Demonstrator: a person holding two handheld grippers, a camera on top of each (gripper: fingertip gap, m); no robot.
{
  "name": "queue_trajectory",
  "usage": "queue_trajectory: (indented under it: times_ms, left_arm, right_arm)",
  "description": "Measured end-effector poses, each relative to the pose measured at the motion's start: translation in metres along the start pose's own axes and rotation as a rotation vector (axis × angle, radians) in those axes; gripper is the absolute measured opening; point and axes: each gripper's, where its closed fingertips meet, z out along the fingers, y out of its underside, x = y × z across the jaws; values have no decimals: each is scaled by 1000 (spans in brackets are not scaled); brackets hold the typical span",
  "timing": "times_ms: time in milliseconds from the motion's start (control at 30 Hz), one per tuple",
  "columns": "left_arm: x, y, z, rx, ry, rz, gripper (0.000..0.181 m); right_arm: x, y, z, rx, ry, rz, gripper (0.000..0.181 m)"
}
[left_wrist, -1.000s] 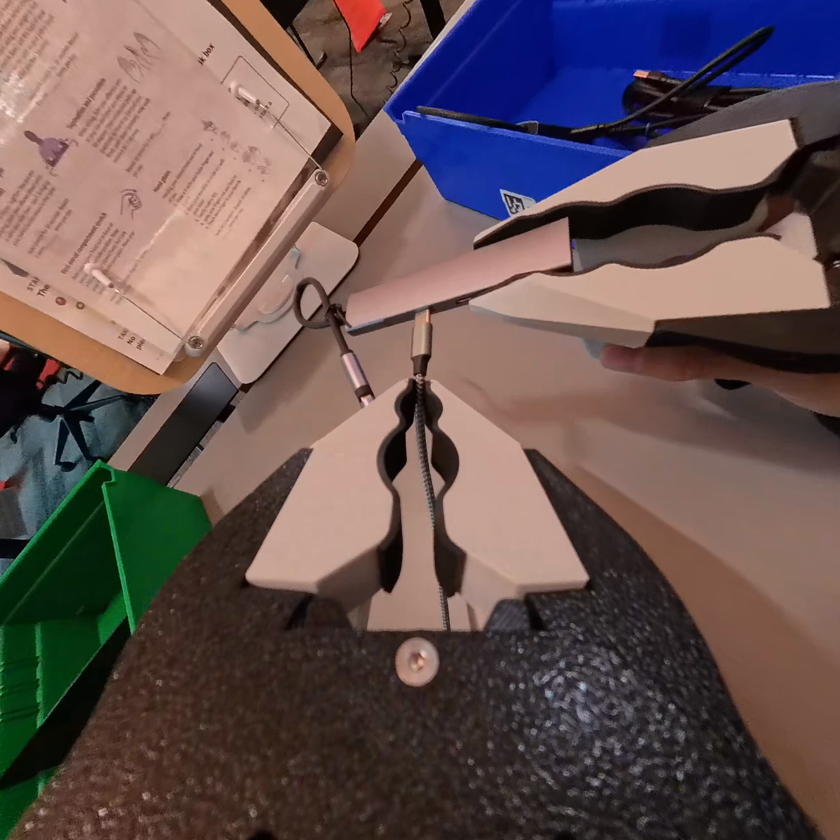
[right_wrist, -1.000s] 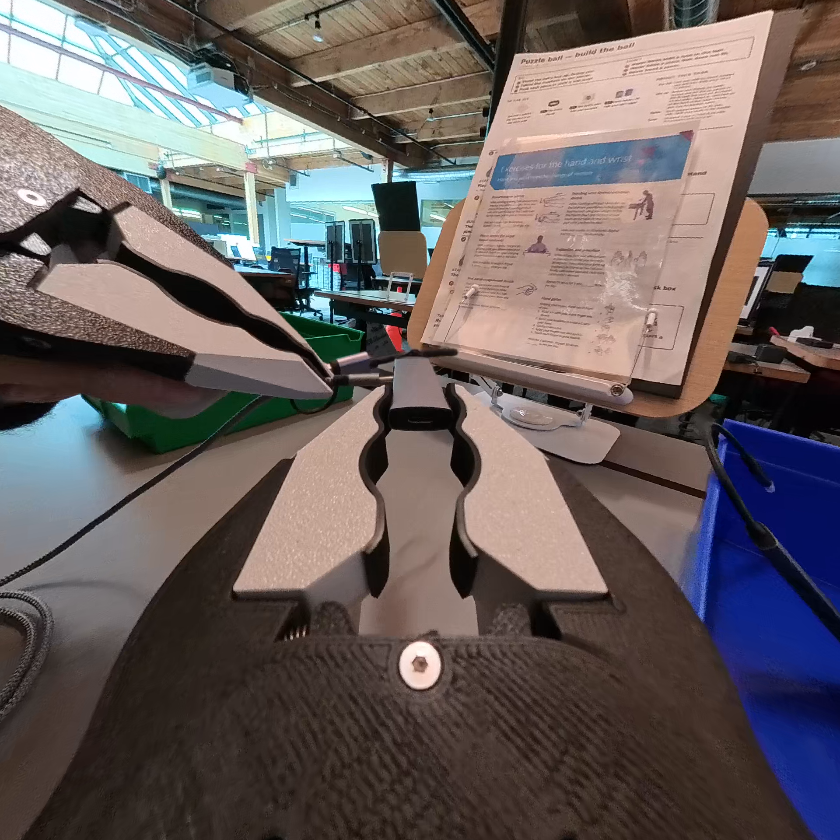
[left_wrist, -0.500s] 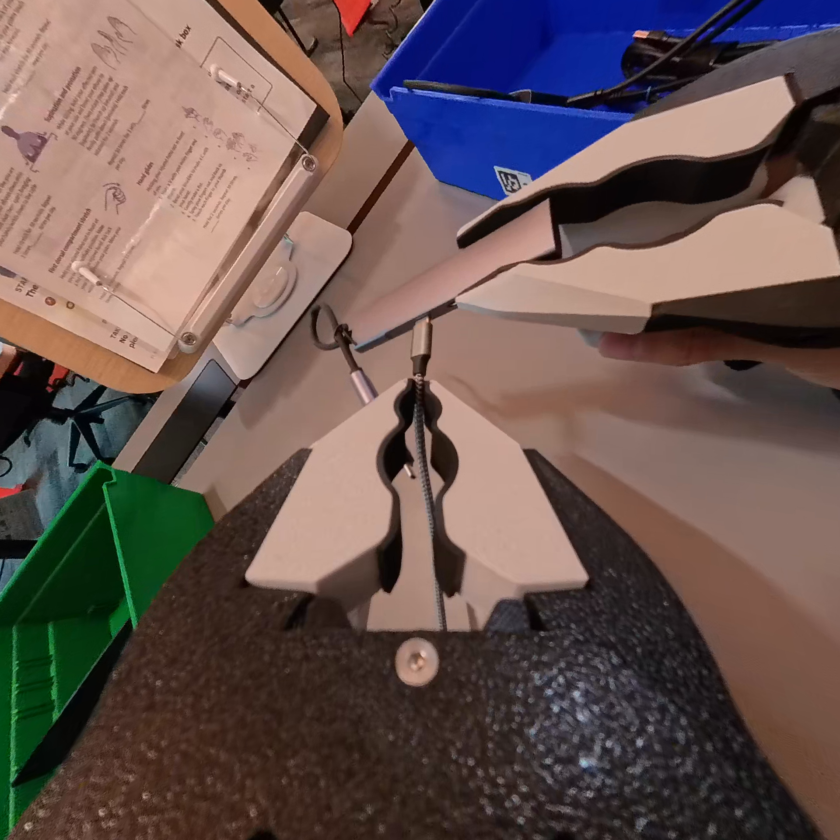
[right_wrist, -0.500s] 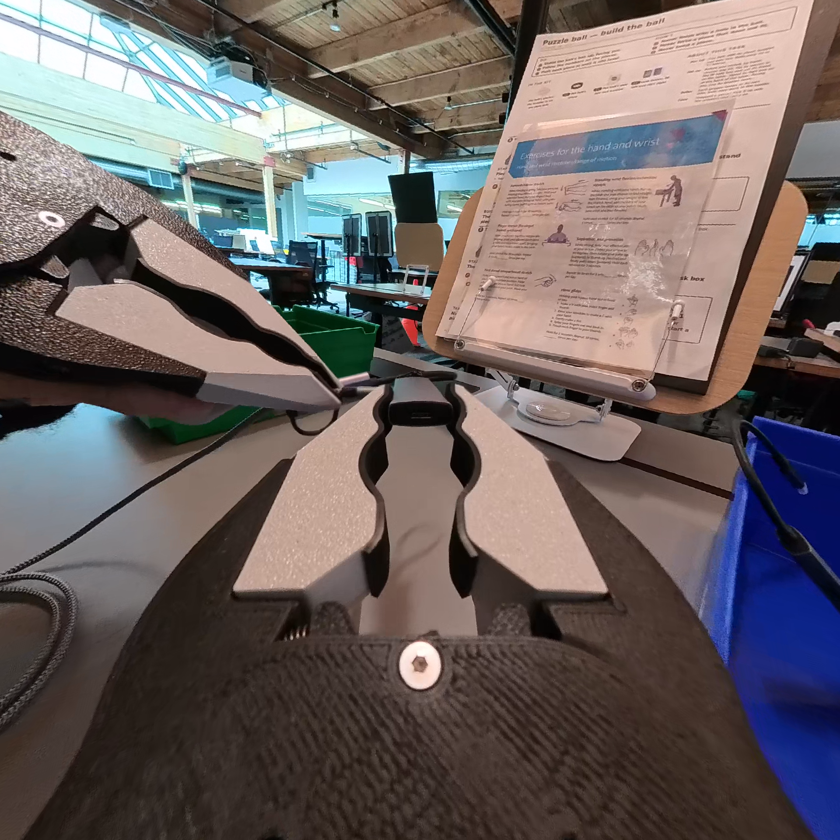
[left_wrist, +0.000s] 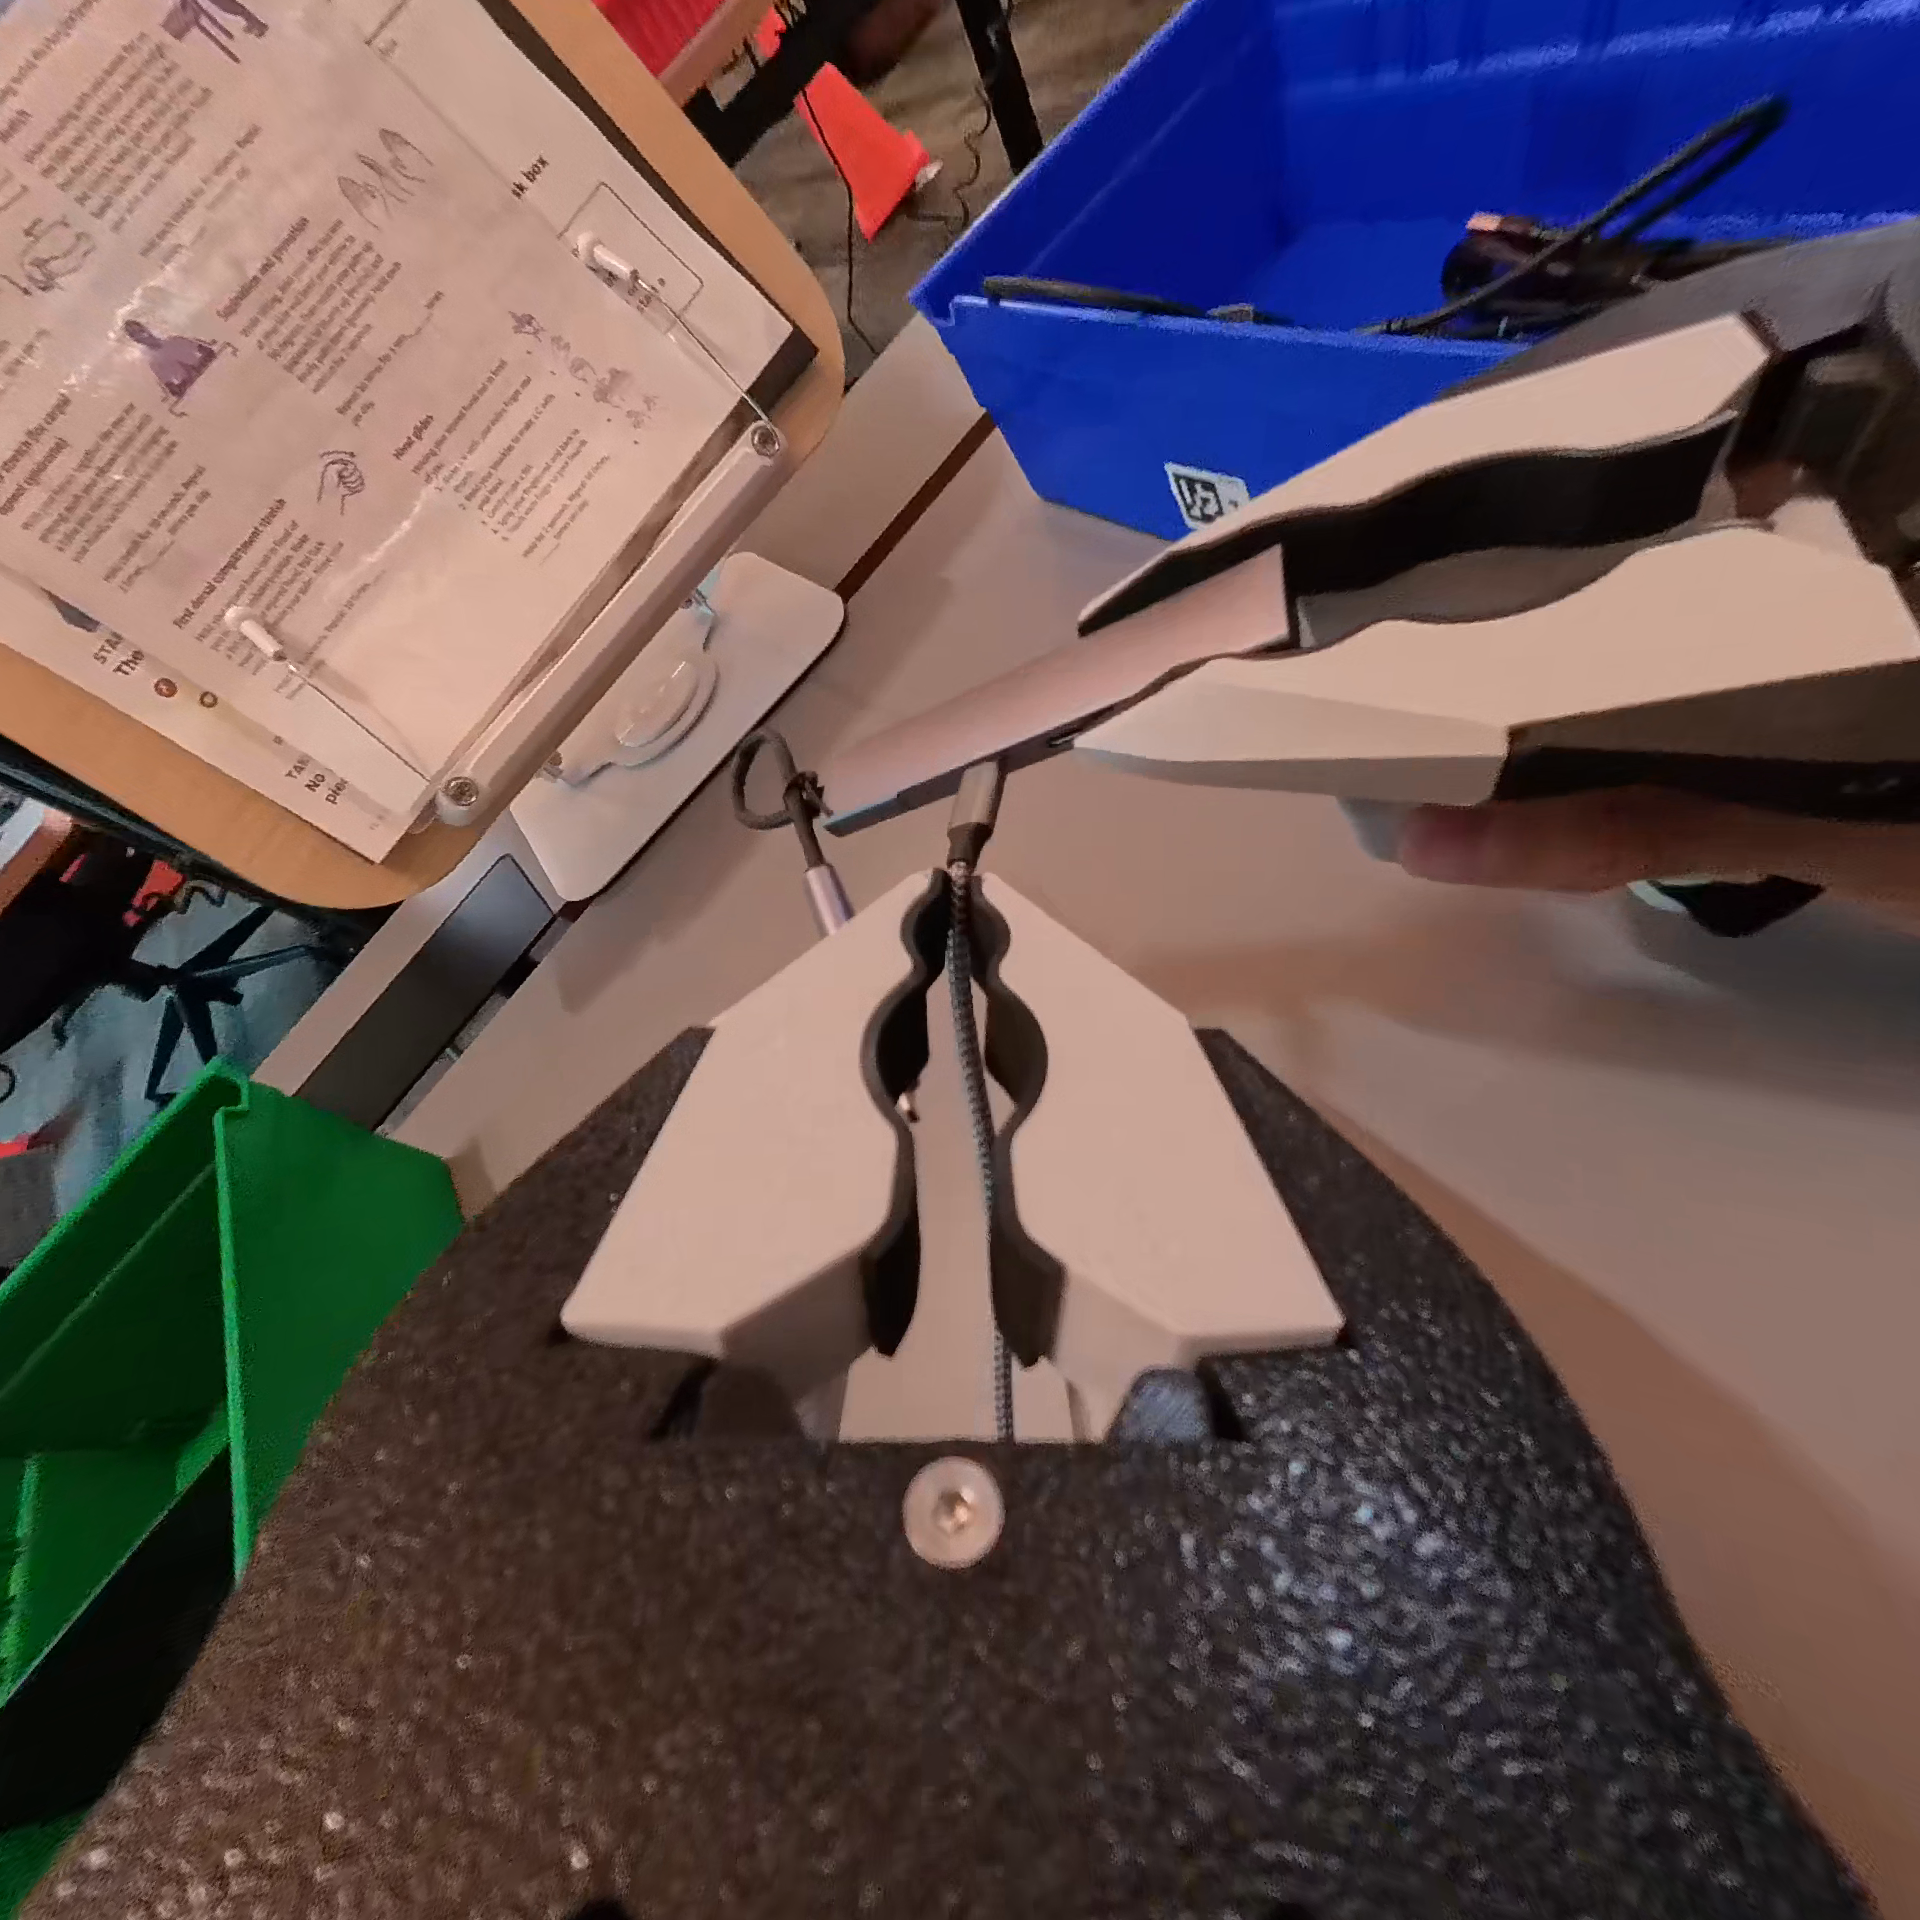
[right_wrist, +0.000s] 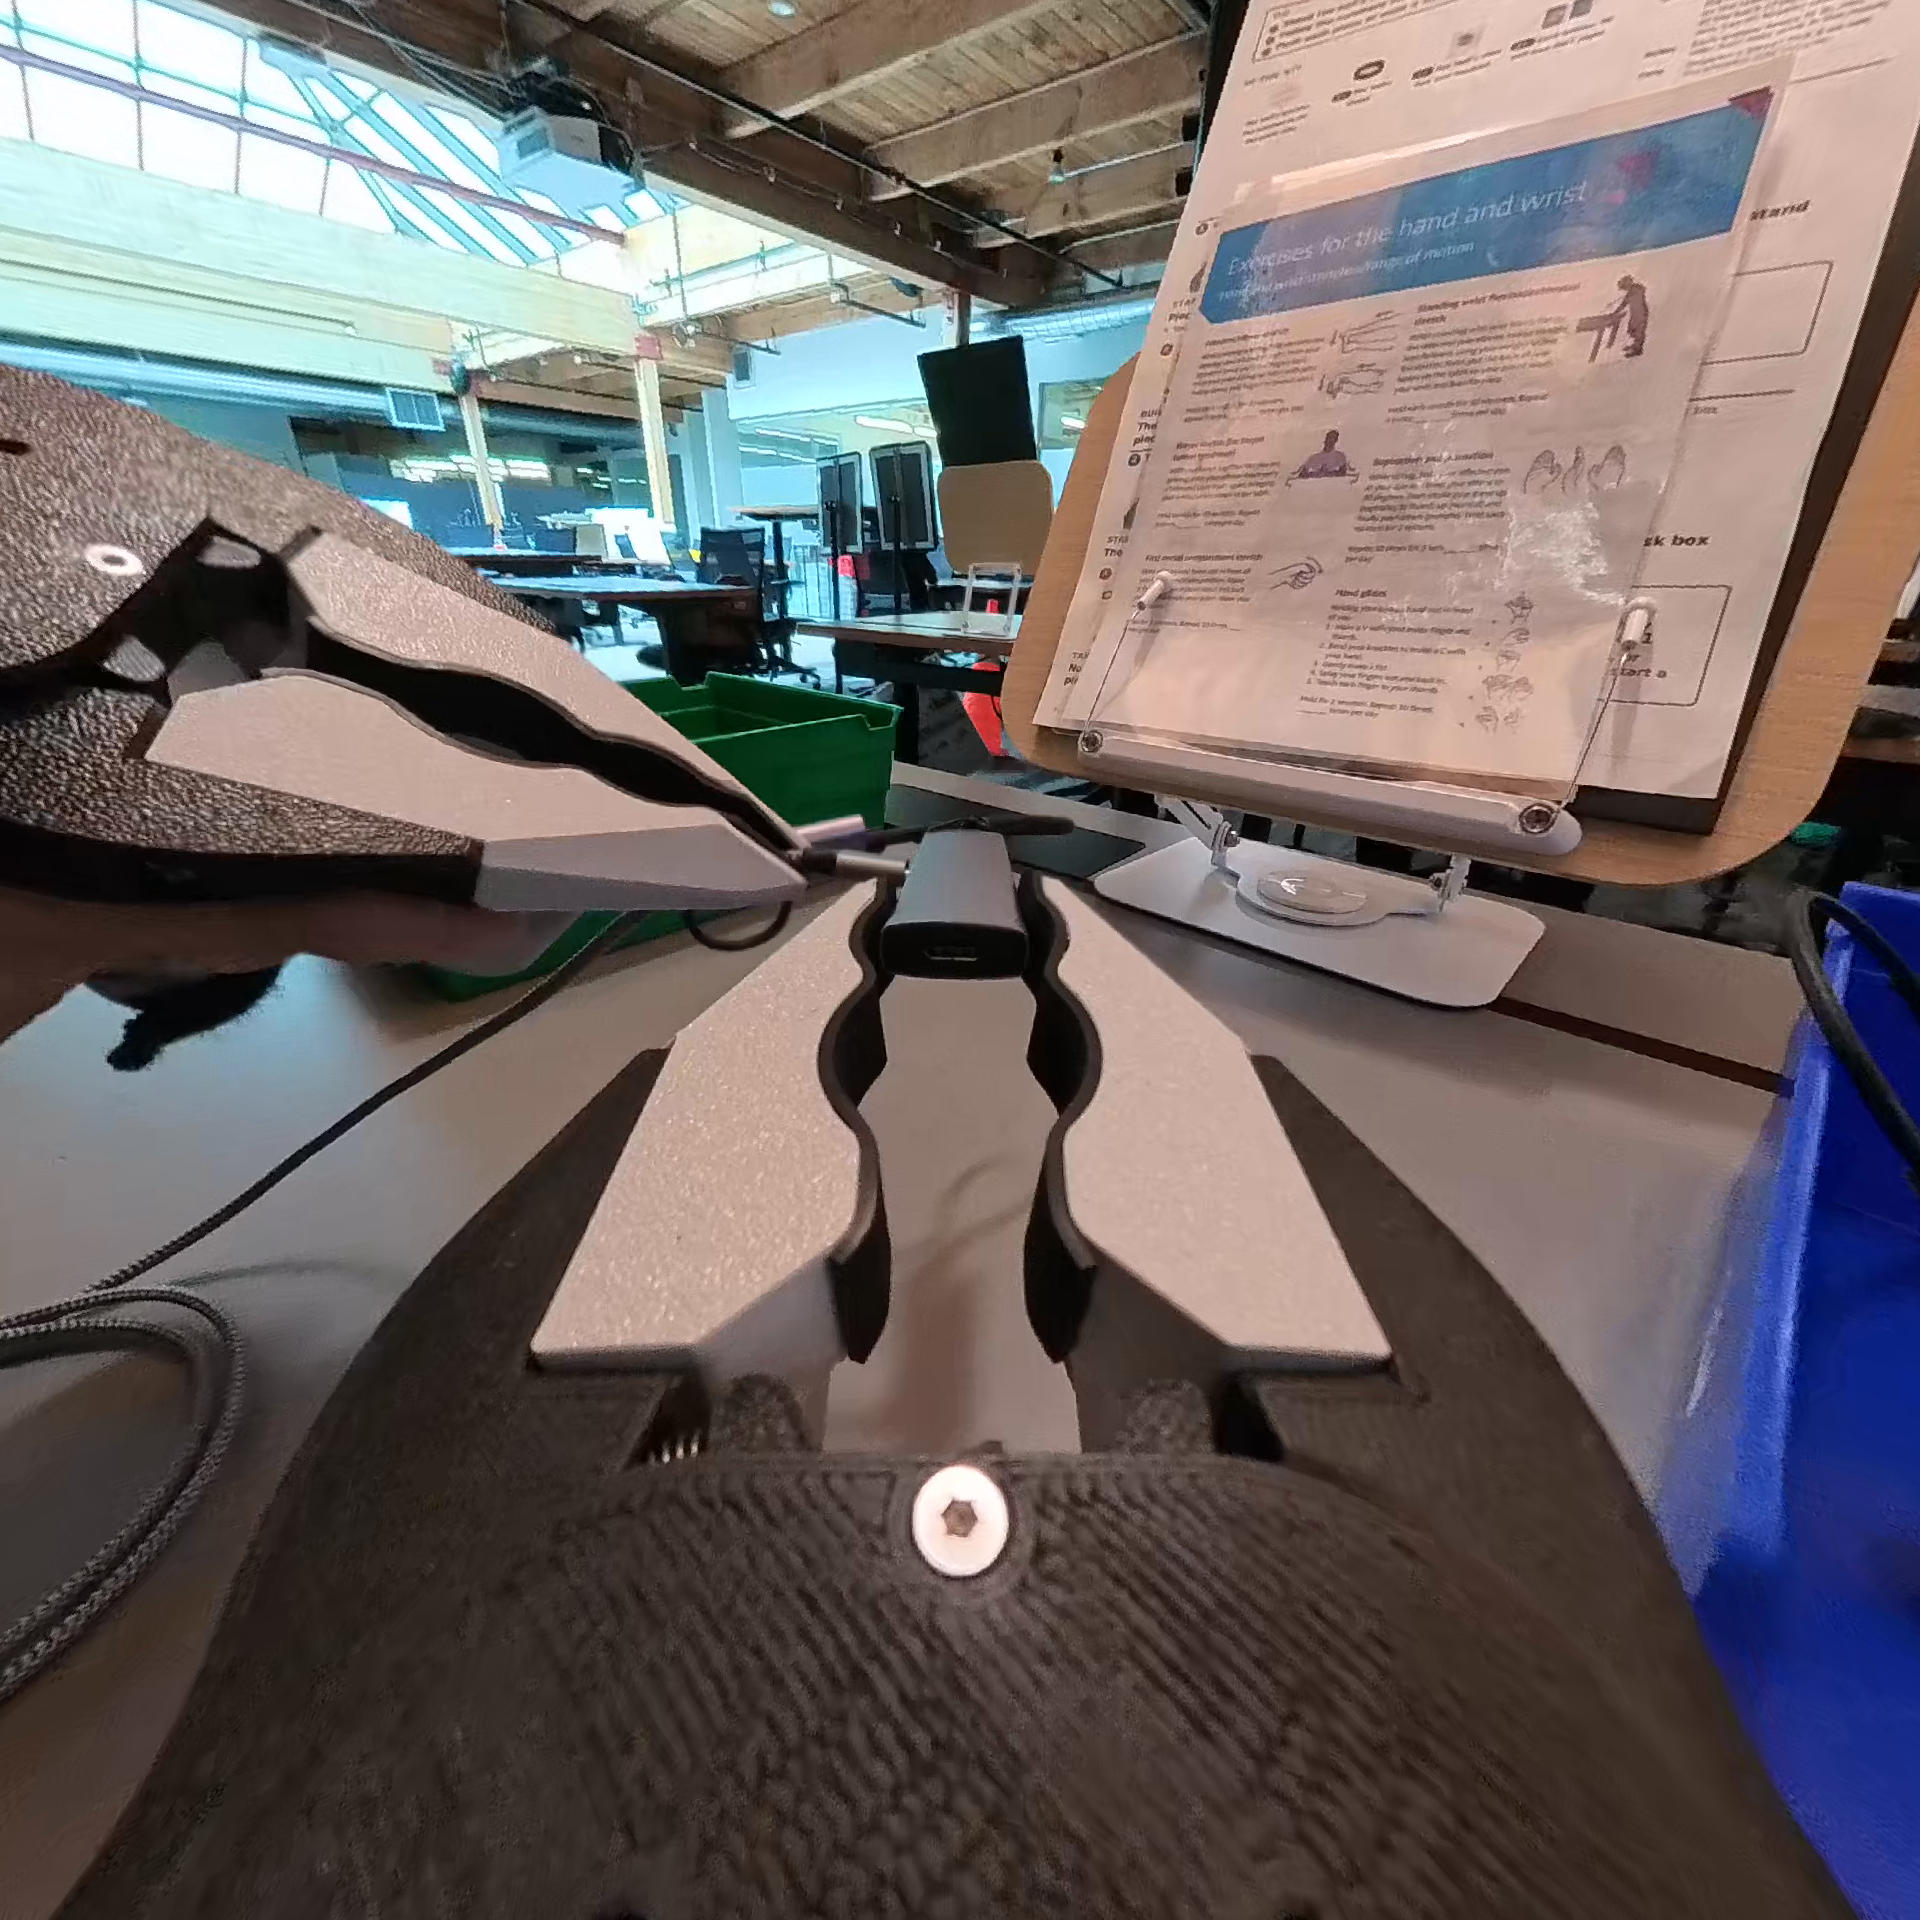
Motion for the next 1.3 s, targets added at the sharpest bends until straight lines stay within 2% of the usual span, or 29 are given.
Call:
queue_trajectory:
  times_ms: [167, 333, 367, 467, 567, 600, 700, 733, 800, 867, 900, 967, 1067, 1133, 1167, 1300]
  left_arm:
    - [1, -2, 2, 38, 7, -27, 0]
    - [5, -9, 5, 122, 110, -143, 1]
    - [6, -14, 2, 165, 159, -202, 2]
    - [-15, -28, -13, 328, 271, -550, 26]
    - [-52, -11, -12, 365, 300, -897, 47]
    - [-50, -4, -8, 329, 367, -977, 55]
    - [-13, 6, 0, 180, 724, -1197, 77]
    - [-2, 4, -1, 165, 847, -1273, 76]
    - [6, -11, -6, 240, 1075, -1437, 66]
    - [5, -27, -16, 348, 1281, -1545, 41]
    - [7, -31, -19, 364, 1345, -1545, 24]
    - [12, -30, -16, 356, 1338, -1481, 18]
    - [5, -28, -20, 343, 1292, -1332, 15]
    - [3, -24, -26, 266, 1289, -1211, 15]
    - [2, -22, -30, 216, 1292, -1138, 15]
    - [7, -5, -42, -13, 1269, -775, 15]
  right_arm:
    - [2, 1, 0, 5, 11, 11, 23]
    - [8, -10, -4, 63, 46, -53, 23]
    - [8, -17, -6, 96, 48, -79, 23]
    - [11, -35, -16, 179, 96, -160, 23]
    - [3, -43, -21, 227, 75, -249, 22]
    - [0, -45, -21, 239, 72, -268, 22]
    - [-16, -52, -21, 280, 35, -304, 22]
    - [-23, -53, -20, 289, 4, -314, 22]
    - [-35, -52, -20, 294, -53, -325, 22]
    - [-44, -47, -18, 281, -103, -339, 22]
    - [-46, -45, -17, 276, -120, -328, 22]
    - [-47, -37, -15, 249, -151, -320, 22]
    - [-57, -24, -19, 184, -345, -240, 32]
    - [-60, -20, -25, 126, -478, -90, 52]
    - [-54, -20, -25, 103, -489, -9, 61]
    - [-41, -18, -23, 44, -524, 253, 67]
